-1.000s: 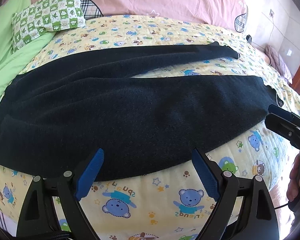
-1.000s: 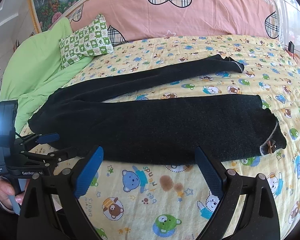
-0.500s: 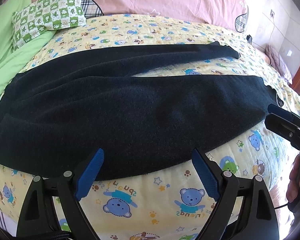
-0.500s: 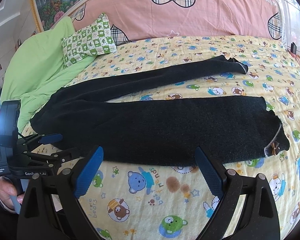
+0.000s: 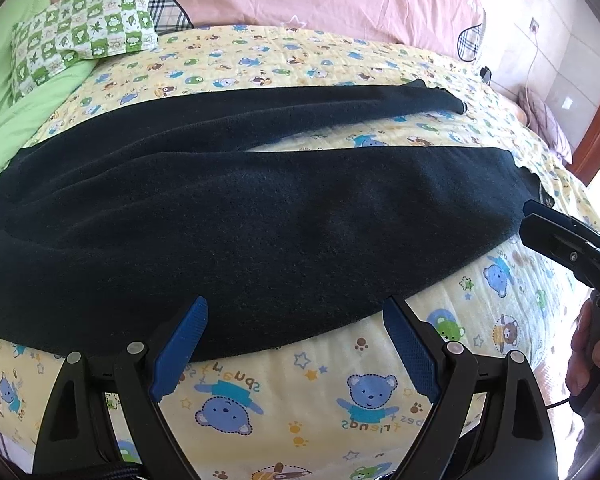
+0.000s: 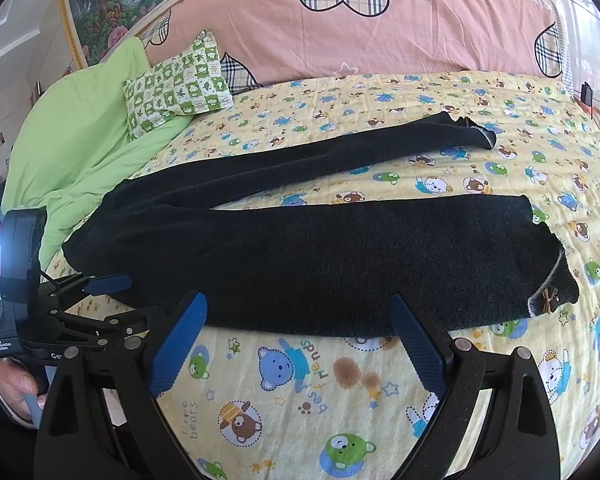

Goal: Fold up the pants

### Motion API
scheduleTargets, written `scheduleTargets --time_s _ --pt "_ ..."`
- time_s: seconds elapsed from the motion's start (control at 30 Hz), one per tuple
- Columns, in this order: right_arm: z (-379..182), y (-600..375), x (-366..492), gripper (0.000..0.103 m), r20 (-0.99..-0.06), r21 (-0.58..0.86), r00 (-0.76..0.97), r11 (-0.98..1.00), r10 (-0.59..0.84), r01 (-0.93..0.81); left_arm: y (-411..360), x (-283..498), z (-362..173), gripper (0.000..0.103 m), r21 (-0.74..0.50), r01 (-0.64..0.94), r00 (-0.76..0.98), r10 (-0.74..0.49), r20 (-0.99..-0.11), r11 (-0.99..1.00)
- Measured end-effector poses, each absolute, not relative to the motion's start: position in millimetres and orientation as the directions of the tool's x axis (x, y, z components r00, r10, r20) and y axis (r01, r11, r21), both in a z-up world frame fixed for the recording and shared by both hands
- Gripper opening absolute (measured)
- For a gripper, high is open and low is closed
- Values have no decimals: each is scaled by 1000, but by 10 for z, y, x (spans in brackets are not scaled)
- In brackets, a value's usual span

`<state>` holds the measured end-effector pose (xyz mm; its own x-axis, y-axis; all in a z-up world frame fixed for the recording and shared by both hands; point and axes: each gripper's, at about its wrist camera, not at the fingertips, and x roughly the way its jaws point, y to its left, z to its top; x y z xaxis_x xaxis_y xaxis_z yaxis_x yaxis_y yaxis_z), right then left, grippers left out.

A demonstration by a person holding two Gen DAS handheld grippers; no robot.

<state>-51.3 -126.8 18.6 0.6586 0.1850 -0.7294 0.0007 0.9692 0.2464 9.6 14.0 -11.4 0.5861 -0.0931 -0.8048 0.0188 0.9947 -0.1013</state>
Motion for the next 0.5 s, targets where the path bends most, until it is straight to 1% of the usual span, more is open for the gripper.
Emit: scheduleTargets --time_s 0.17,0.37,0.5 --pt "216 -1322 -490 93 -720 262 668 965 186 14 155 141 -66 90 -95 35 589 -97 -802 995" --pt "244 -1441 -429 93 -711 295 676 955 194 37 227 280 -4 90 -123 57 585 -133 -800 991" --pt "252 -1514 -347 93 -718 296 672 954 182 58 273 448 102 90 -108 88 597 -139 -790 990"
